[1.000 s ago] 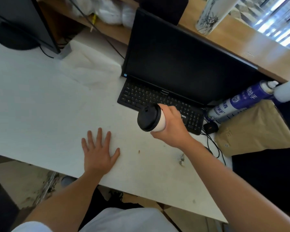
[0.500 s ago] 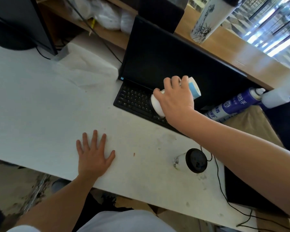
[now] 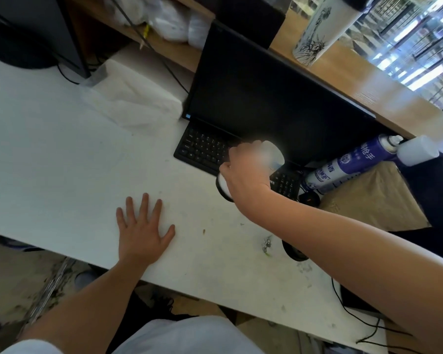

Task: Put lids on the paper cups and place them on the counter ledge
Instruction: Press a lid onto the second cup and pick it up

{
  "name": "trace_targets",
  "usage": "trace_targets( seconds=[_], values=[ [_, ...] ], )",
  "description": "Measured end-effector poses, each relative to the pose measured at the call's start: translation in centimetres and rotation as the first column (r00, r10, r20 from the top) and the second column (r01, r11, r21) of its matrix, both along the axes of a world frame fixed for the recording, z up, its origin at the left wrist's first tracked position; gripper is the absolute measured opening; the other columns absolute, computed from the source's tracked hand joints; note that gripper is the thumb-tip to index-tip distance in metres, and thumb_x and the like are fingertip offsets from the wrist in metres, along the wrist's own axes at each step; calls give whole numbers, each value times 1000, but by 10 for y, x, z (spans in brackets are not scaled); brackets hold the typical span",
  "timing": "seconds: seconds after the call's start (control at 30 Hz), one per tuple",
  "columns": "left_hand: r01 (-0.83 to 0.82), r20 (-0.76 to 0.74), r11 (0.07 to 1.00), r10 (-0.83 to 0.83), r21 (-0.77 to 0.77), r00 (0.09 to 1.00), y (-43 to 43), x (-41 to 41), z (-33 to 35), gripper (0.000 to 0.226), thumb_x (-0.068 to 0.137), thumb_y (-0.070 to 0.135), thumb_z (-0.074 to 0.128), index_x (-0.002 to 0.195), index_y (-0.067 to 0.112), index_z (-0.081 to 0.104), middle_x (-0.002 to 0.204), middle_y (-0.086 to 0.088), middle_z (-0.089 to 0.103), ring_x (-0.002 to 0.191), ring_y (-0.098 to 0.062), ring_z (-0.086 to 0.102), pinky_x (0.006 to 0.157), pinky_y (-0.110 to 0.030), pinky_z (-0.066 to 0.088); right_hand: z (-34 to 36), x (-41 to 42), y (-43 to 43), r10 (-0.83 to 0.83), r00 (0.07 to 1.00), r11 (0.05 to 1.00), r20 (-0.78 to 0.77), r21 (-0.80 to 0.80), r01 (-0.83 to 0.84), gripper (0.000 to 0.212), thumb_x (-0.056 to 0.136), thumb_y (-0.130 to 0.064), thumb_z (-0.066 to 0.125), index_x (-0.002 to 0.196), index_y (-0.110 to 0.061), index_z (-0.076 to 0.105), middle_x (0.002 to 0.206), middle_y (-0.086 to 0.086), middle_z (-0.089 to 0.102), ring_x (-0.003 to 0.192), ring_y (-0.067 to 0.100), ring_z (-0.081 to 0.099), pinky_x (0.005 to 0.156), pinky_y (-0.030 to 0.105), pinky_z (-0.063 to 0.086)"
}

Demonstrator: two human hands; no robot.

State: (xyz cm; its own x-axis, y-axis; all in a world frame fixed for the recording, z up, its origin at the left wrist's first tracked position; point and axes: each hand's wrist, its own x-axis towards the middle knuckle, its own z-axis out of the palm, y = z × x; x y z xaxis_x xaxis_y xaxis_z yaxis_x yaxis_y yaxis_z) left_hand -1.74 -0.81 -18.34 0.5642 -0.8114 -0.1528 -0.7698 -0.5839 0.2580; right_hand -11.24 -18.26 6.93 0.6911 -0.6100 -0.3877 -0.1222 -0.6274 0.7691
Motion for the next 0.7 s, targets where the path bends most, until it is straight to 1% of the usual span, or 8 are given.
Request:
trace_targets(
  seconds=[0.23, 0.3, 0.37, 0.43, 0.5, 0.6, 0.67, 0.7],
  values=[
    [7, 6, 1000, -7, 23, 1000, 0, 1, 0, 85, 90, 74, 24, 158, 23, 26, 168, -12, 13, 152, -47, 0, 120, -62, -2, 4, -9, -10, -129, 987, 986, 93, 119, 118, 76, 79, -33, 79, 145, -24, 42, 142, 17, 42, 133, 42, 40, 115, 61, 29],
    [7, 6, 999, -7, 35, 1000, 0, 1, 0, 86, 91, 75, 21, 159, 23, 24, 168, -12, 12, 152, -47, -1, 120, -62, -4, 10, -15, -14, -200, 970, 966, 136, 196, 171, 76, 80, -32, 78, 145, -26, 40, 142, 16, 41, 132, 41, 40, 114, 59, 31],
    [12, 3, 999, -12, 53, 1000, -1, 1, 0, 86, 91, 75, 19, 160, 23, 20, 168, -12, 9, 152, -46, -4, 120, -61, -6, 17, -22, -21, -338, 924, 905, 182, 333, 266, 79, 80, -29, 78, 148, -29, 37, 142, 16, 41, 132, 41, 40, 112, 57, 34],
    [16, -1, 998, -16, 67, 1000, -1, 2, 1, 86, 91, 75, 19, 160, 23, 18, 168, -12, 7, 152, -46, -5, 119, -60, -9, 25, -28, -28, -534, 819, 768, 213, 527, 364, 85, 76, -28, 83, 148, -32, 37, 136, 12, 43, 129, 39, 41, 108, 55, 37],
    [18, -12, 996, -17, 86, 1000, -2, 2, 2, 86, 90, 75, 20, 160, 23, 20, 168, -13, 9, 152, -47, -5, 118, -59, -13, 29, -33, -35, -705, 673, 591, 222, 708, 385, 90, 71, -27, 88, 146, -35, 38, 125, 6, 43, 125, 36, 44, 103, 53, 43],
    [28, -28, 992, -24, 125, 999, -3, 2, 6, 87, 90, 75, 18, 160, 23, 19, 168, -12, 8, 152, -46, -5, 115, -55, -23, 31, -44, -40, -848, 453, 389, 275, 903, 181, 92, 67, -25, 94, 143, -33, 42, 127, 2, 54, 116, 29, 57, 91, 44, 55],
    [32, -42, 988, -26, 151, 999, -3, 2, 9, 88, 89, 76, 16, 160, 24, 18, 169, -12, 6, 152, -46, -7, 113, -53, -28, 26, -54, -37, -916, 290, 287, 276, 958, -6, 88, 68, -21, 94, 139, -32, 44, 124, -3, 60, 110, 20, 62, 79, 30, 55],
    [31, -43, 985, -25, 169, 999, -4, 3, 9, 89, 88, 76, 14, 160, 24, 16, 169, -12, 4, 151, -46, -8, 111, -52, -30, 21, -57, -36, -941, 218, 247, 259, 965, -82, 86, 68, -19, 95, 137, -33, 45, 123, -6, 62, 110, 16, 63, 79, 27, 54]
  ],
)
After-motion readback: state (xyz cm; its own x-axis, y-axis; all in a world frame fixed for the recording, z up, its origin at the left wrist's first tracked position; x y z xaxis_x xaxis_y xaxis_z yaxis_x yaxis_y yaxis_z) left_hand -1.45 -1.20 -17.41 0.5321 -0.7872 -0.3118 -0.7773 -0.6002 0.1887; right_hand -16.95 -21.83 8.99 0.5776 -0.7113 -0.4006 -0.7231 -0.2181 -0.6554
